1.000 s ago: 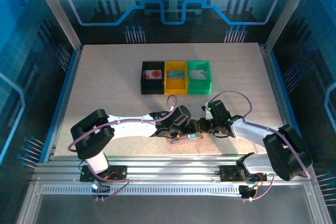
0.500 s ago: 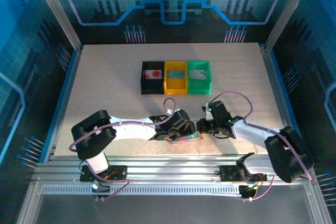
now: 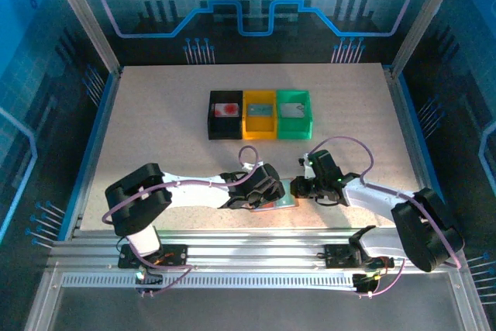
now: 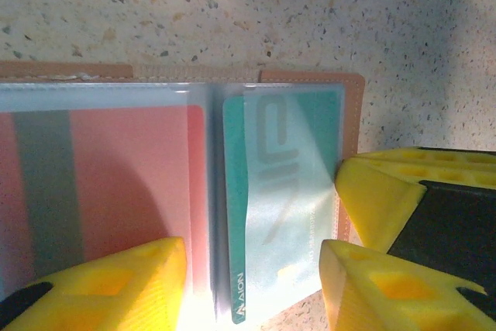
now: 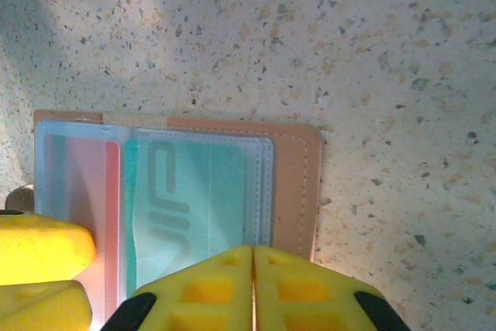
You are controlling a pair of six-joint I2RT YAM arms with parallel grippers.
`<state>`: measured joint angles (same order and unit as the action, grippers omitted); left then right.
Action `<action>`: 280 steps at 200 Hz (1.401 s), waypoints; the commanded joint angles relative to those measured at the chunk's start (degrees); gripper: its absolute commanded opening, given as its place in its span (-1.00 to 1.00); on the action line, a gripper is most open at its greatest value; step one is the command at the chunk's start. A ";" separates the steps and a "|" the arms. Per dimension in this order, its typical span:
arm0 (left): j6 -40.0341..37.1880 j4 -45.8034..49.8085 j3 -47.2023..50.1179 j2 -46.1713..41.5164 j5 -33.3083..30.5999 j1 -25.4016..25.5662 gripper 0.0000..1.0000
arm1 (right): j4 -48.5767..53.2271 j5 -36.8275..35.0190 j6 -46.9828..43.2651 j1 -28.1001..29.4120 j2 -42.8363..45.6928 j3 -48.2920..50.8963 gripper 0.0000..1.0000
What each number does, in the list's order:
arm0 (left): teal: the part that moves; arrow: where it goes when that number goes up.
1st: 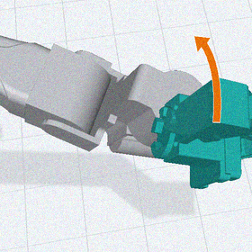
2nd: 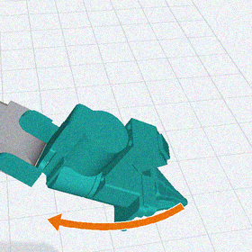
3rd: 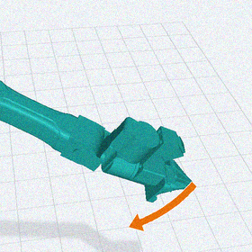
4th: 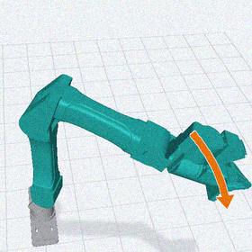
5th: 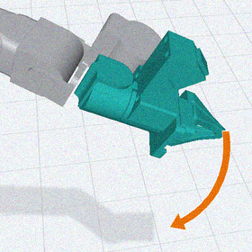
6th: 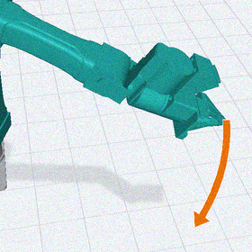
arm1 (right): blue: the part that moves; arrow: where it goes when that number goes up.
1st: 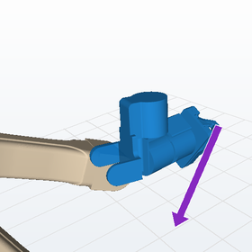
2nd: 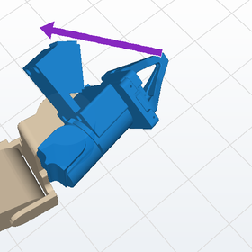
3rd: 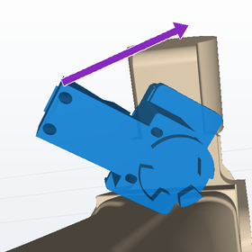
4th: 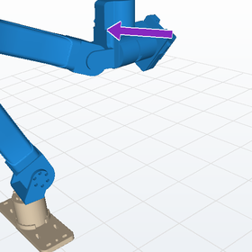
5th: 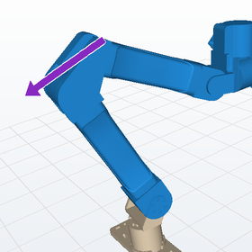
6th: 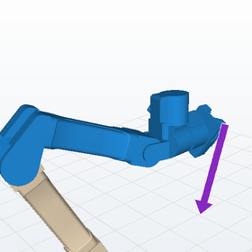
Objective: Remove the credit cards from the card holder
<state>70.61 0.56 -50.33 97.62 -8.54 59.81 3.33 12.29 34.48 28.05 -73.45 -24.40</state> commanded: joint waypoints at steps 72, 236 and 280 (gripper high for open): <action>1.06 -0.42 -0.04 -1.45 -3.95 1.26 -0.23 | 0.41 0.32 0.23 0.16 0.57 0.85 -0.85; 1.32 -1.69 -0.82 3.23 -5.26 1.14 -0.42 | -0.53 0.72 0.12 0.13 0.21 1.33 -0.85; 1.01 -1.48 -1.93 4.37 -5.18 1.10 -0.49 | -0.88 1.06 -0.03 0.31 0.10 1.31 -0.85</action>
<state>71.09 -0.54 -50.78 100.38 -12.25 60.73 2.44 12.47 34.46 28.05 -73.45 -24.03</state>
